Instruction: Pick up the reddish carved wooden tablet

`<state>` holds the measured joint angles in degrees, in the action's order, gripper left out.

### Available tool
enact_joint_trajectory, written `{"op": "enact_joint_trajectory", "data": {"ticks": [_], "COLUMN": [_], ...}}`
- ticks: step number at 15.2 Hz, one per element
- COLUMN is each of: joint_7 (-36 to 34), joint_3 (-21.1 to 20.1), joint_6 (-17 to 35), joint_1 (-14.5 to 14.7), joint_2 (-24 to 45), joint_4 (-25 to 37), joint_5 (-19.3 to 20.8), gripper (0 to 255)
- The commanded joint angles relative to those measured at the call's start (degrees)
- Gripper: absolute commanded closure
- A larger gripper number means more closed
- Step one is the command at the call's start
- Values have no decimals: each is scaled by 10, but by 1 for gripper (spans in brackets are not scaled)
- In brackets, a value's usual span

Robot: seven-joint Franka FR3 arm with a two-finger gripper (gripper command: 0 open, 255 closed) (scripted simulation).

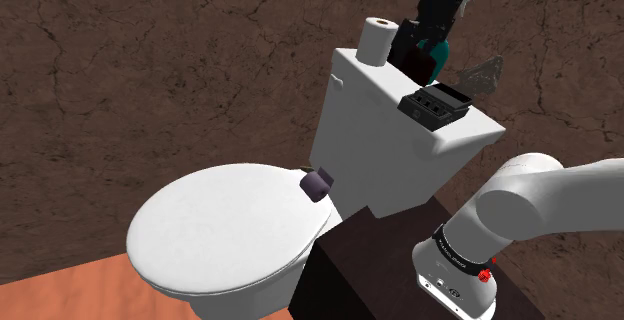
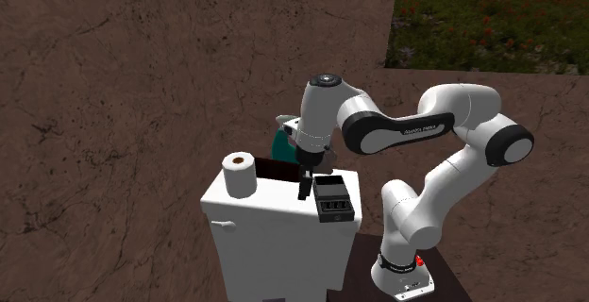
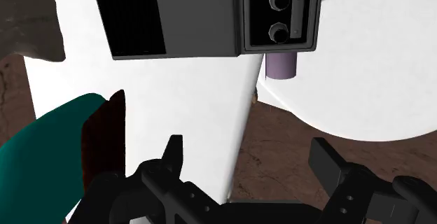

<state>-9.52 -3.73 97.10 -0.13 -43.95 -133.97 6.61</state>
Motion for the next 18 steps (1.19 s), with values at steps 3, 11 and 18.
{"op": "enact_joint_trajectory", "data": {"ticks": [3,11,18], "joint_7": [12,59,93], "joint_3": [17,78,115], "joint_6": [-3,-32,-61], "joint_1": [-12,-49,-71], "joint_2": [41,208,326], "joint_4": [34,192,312], "joint_5": [9,28,27], "gripper": [0,0,0]}}
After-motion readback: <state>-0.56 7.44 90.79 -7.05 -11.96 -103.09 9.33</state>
